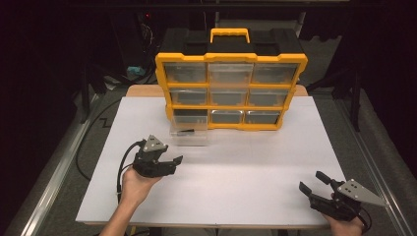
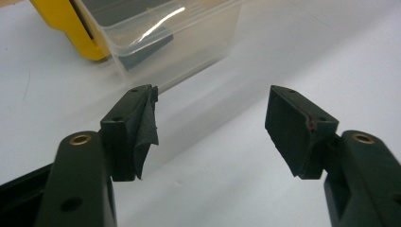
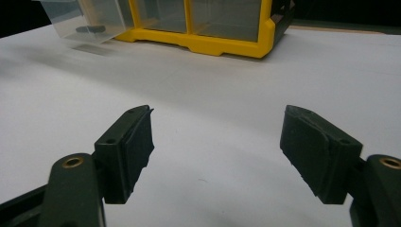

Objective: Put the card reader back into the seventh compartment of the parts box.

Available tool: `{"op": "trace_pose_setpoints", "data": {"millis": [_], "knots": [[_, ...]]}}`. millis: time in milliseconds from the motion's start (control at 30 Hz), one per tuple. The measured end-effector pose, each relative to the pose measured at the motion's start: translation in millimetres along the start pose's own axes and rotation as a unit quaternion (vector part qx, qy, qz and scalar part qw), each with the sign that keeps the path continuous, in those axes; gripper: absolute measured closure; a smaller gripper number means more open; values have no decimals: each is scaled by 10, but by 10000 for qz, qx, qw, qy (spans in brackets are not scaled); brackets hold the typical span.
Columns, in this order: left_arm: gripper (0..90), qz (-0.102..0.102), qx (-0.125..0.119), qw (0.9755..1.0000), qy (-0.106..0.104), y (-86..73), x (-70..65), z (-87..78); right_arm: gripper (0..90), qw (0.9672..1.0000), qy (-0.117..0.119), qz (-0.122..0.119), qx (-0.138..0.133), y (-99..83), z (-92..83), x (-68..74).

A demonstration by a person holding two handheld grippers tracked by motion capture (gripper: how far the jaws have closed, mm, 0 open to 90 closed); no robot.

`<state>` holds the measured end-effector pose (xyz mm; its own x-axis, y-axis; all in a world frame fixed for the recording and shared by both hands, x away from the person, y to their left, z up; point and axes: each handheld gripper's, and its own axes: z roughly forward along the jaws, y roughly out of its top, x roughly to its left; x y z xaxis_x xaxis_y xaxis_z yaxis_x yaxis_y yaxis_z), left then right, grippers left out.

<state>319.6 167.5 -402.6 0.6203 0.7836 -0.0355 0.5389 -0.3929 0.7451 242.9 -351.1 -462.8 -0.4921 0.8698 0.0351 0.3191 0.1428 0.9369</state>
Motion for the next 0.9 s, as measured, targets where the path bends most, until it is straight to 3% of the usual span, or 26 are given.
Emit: {"op": "trace_pose_setpoints", "data": {"millis": [333, 900], "knots": [[356, -133, -260, 9996, 50, -233, 22, -52, 264, 10000, -5, 10, 13, 0, 2, 1], [350, -344, -484, 9981, 146, -502, 131, -116, 263, 10000, -12, 15, 13, -1, 2, 0]]}}
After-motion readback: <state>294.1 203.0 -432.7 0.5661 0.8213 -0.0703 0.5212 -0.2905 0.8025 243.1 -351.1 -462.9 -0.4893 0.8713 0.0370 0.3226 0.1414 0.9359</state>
